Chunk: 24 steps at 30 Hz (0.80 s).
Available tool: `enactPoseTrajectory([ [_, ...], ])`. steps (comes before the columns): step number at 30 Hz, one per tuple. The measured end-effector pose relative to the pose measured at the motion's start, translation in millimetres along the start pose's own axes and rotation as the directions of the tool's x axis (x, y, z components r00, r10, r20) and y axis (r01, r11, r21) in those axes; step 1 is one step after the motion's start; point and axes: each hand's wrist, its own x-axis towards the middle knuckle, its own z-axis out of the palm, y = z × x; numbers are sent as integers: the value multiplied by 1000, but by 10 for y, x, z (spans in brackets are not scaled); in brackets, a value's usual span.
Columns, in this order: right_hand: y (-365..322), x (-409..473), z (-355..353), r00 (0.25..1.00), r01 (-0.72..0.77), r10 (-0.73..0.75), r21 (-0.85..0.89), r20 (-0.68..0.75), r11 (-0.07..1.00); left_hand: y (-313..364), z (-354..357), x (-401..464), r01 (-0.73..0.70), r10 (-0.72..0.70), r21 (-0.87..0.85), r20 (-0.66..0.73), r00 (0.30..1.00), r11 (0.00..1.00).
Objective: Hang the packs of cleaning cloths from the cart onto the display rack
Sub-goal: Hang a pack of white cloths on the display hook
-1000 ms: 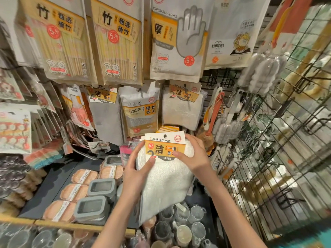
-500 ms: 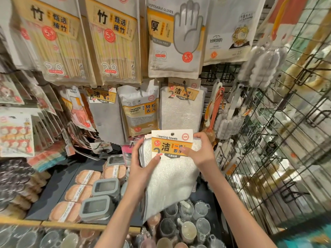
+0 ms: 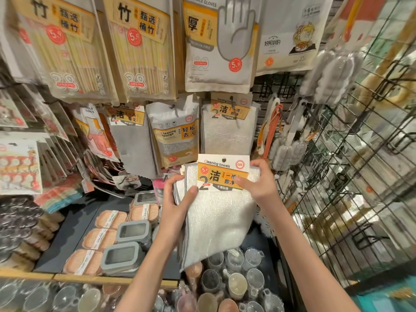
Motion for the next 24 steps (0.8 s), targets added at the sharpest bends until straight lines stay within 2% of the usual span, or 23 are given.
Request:
enactPoseTrajectory([
  [3,-1,29,-15,1000,10,-10,18,-12,1000,21,11,3,-20,20,11,4,1000,1000],
  [8,23,49,-1,998,22,-21,21,-52,1000,33,74,4,-43,42,-70,-11,999,997],
  [12,41,107,-40,996,7,-4,30,-90,1000,34,50,16,-7,5,-82,-28,1000,997],
  [24,-114,390,-148,996,22,-27,-55,-89,998,26,-10,56,-34,34,1,-65,997,999],
])
